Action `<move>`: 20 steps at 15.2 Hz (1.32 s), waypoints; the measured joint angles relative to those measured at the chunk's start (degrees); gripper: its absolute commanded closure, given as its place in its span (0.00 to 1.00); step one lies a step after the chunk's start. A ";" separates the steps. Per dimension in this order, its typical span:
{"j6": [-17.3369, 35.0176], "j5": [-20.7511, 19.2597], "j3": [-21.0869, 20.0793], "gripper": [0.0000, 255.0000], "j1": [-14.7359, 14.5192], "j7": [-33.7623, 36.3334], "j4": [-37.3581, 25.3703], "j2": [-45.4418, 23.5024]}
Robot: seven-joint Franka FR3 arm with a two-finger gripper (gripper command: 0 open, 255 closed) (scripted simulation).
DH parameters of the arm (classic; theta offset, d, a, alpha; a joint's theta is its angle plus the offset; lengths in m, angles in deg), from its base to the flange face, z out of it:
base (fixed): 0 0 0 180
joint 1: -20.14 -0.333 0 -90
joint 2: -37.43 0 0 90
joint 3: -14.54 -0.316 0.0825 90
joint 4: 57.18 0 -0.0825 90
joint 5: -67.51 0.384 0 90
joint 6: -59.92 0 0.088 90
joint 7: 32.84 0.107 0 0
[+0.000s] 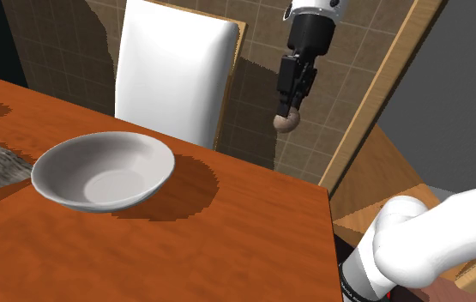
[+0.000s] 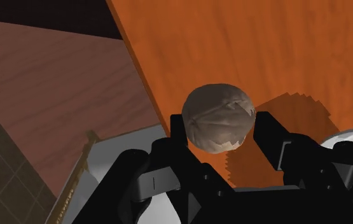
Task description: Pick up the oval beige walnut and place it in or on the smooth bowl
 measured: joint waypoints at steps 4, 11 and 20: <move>1.34 1.07 -3.28 1.00 -0.60 3.83 -4.03 -4.43; 3.88 1.03 -10.91 1.00 -2.29 13.41 -15.62 -16.40; 3.35 -7.44 -19.96 1.00 -8.47 27.48 -39.64 -38.76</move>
